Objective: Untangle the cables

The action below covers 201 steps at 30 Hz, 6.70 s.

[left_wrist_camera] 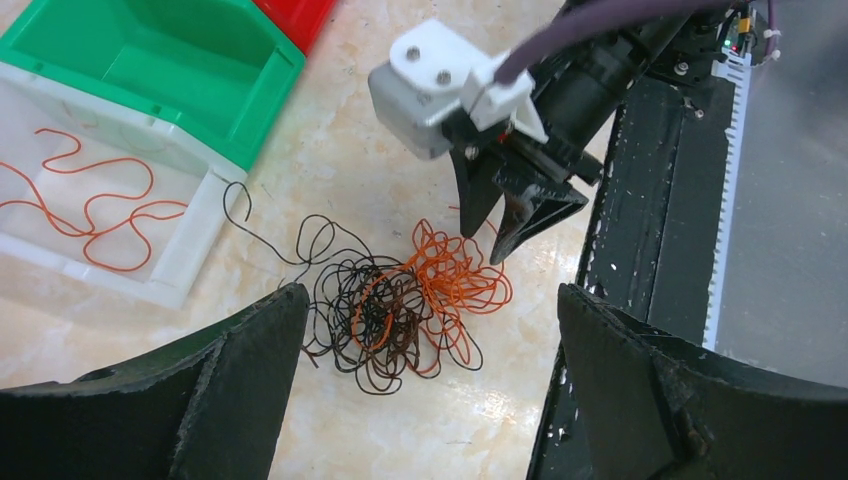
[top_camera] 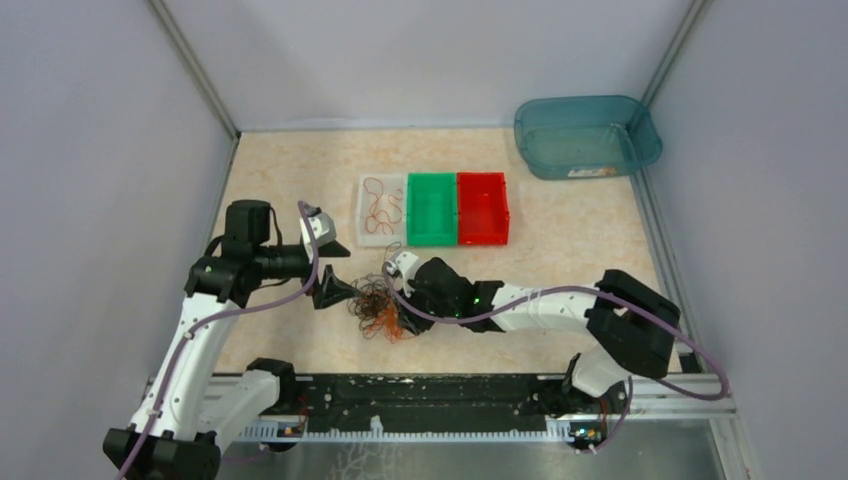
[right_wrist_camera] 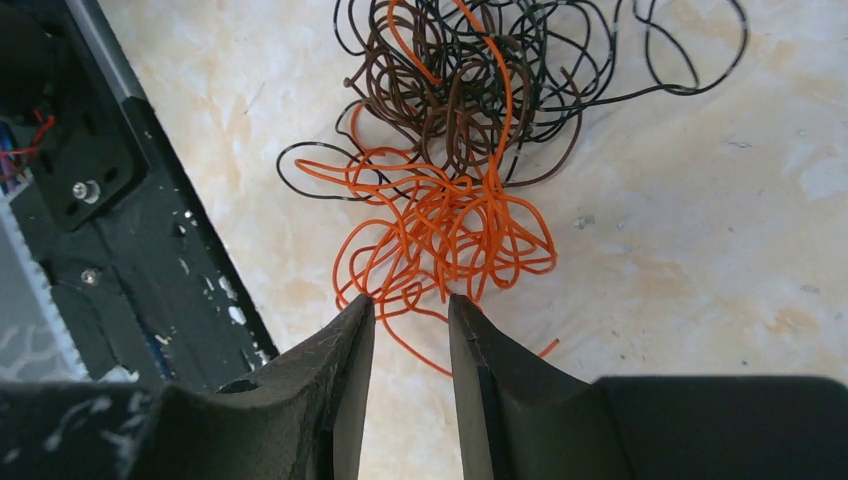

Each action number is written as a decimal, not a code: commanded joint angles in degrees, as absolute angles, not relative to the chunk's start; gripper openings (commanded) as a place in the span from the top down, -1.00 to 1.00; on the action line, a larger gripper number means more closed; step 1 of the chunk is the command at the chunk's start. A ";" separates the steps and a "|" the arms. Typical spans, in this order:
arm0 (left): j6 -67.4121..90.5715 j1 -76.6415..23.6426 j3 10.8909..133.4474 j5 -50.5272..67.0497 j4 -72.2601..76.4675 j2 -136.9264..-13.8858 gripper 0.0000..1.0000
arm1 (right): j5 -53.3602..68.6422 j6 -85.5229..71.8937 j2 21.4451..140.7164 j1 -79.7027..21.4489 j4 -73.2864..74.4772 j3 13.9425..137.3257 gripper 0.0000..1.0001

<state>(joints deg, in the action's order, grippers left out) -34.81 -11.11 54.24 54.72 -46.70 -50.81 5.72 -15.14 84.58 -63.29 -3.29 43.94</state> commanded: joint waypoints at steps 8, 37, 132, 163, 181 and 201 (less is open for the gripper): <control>-37.10 -11.07 56.33 53.90 -47.73 -50.54 -0.99 | 4.78 -12.66 93.16 -65.46 -12.74 46.66 0.47; -42.85 -11.07 56.66 58.19 -52.73 -50.55 -0.86 | 8.03 -17.86 65.27 -65.46 -6.59 49.43 1.00; -25.27 -11.60 78.33 56.31 -33.79 -47.07 1.00 | 16.82 -16.50 82.22 -66.64 -32.78 61.27 -0.25; -32.10 -11.60 96.99 31.33 -9.14 -52.61 1.00 | 6.43 -27.09 94.23 -66.67 -45.14 40.82 0.48; -45.84 -11.51 110.73 20.01 13.10 -62.66 1.00 | 0.01 -29.64 94.16 -66.68 -52.82 26.32 0.27; -46.54 -11.43 112.38 19.93 16.02 -64.28 1.00 | -5.18 -29.42 74.31 -66.66 -46.63 20.65 0.00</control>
